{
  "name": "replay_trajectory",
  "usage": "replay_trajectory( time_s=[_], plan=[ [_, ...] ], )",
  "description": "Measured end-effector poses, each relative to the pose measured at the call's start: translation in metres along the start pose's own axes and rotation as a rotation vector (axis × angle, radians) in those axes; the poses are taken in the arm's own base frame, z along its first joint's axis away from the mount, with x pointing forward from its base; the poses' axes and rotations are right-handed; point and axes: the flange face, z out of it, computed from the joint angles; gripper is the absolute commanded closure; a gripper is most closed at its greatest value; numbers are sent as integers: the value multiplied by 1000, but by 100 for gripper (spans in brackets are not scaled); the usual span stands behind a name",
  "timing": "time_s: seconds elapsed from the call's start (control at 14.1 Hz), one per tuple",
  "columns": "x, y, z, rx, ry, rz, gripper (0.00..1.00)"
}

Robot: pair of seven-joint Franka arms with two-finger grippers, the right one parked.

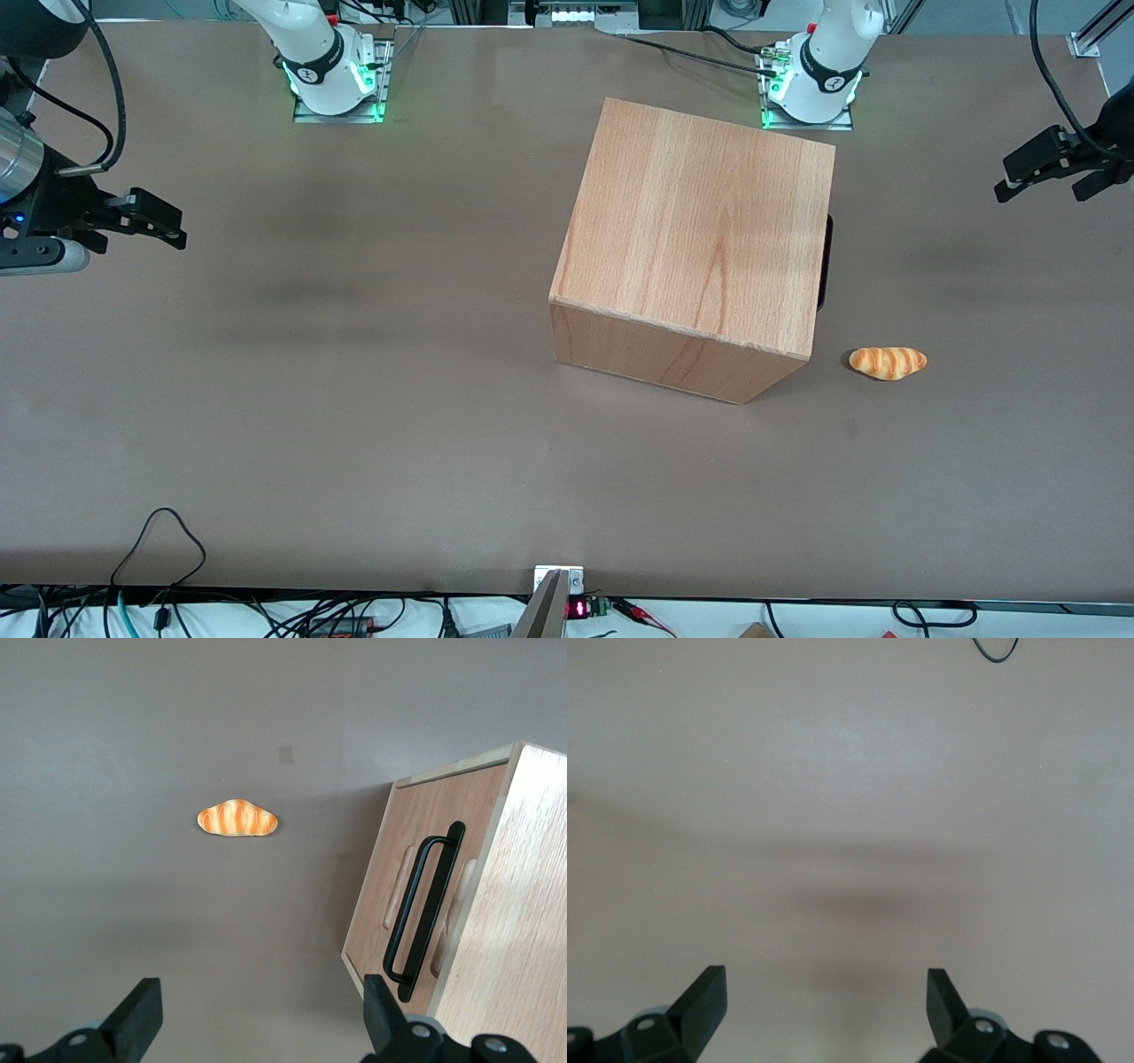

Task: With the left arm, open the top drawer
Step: 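Move the open left gripper toward the drawer's black bar handle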

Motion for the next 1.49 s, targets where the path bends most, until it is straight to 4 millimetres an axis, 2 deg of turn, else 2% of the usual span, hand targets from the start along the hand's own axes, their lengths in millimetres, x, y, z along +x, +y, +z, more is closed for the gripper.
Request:
replay_trajectory(
  time_s=[0.92, 1.13, 1.49],
  plan=[
    [-3, 1, 3, 0, -35, 2, 0],
    [1, 4, 16, 2, -57, 7, 0],
    [7, 9, 52, 2, -105, 16, 0]
  ],
)
